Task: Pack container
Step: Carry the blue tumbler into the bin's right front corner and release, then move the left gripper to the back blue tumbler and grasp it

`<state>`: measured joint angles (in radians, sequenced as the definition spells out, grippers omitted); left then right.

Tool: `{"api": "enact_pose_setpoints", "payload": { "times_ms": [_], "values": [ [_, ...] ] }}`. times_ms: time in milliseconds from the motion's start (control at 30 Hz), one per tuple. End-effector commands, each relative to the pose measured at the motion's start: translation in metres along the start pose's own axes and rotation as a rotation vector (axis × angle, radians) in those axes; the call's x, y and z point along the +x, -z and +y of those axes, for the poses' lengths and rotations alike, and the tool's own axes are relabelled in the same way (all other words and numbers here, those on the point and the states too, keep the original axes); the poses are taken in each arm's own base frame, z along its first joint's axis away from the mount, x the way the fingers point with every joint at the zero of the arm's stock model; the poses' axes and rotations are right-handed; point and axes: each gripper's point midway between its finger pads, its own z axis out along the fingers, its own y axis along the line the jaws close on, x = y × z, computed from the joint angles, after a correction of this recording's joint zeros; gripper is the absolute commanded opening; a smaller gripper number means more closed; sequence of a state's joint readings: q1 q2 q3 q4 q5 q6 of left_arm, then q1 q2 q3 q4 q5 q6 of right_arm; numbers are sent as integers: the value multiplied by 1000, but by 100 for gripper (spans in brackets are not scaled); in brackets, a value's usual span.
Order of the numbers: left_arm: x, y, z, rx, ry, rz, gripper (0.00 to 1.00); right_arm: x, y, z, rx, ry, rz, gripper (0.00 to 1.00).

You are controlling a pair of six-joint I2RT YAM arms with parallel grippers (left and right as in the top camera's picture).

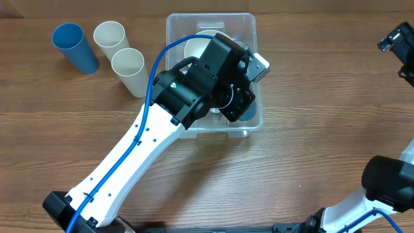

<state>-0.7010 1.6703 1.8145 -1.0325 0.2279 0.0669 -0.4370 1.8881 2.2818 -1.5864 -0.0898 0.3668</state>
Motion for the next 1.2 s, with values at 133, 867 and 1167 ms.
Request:
{"api": "enact_pose_setpoints", "payload": {
  "times_ms": [133,867,1167],
  "values": [
    [15,-46,5,22,-8,102,4,-4,11,4,-19,-2,-35,100],
    [10,-86,10,46,-8,95,37,-4,11,4,-19,-2,-35,100],
    [-34,-33,43,-72,109,-27,62,-4,11,4,-19,-2,-35,100]
  ]
}}
